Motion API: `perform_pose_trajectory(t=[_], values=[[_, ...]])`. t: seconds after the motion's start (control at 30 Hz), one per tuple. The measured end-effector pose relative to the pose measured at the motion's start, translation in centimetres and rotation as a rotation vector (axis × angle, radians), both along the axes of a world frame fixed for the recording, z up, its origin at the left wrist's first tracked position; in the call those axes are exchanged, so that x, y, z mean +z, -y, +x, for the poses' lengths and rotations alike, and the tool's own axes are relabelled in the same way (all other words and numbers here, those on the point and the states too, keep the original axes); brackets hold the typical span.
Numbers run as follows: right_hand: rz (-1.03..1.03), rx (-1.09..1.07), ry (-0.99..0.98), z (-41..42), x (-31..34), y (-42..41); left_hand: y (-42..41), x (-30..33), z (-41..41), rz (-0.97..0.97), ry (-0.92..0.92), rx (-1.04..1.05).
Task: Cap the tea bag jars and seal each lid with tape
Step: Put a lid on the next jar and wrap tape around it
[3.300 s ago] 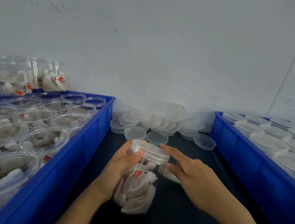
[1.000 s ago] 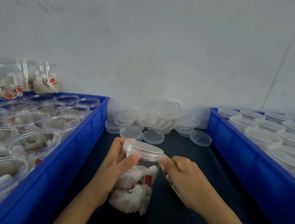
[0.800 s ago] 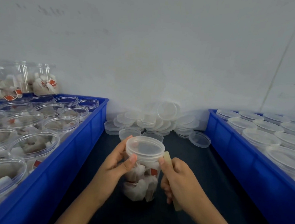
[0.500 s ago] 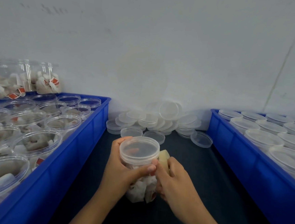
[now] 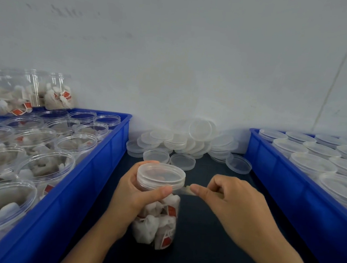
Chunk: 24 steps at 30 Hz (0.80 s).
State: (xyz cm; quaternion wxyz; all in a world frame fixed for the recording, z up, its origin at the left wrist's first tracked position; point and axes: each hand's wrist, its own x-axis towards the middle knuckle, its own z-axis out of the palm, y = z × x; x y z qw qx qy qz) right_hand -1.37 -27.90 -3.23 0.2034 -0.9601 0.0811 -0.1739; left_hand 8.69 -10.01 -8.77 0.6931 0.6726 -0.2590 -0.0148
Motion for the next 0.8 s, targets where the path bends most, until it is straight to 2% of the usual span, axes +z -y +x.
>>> perform_pose_trajectory(t=[0.4,0.8], values=[[-0.061,-0.003,0.082,0.8,-0.8,0.3,0.0,0.2,0.1,-0.07,-0.196,-0.124],[-0.02,0.005,0.031,1.5,-1.5,-0.3,0.1,0.3,-0.1,-0.109,-0.253,-0.137]])
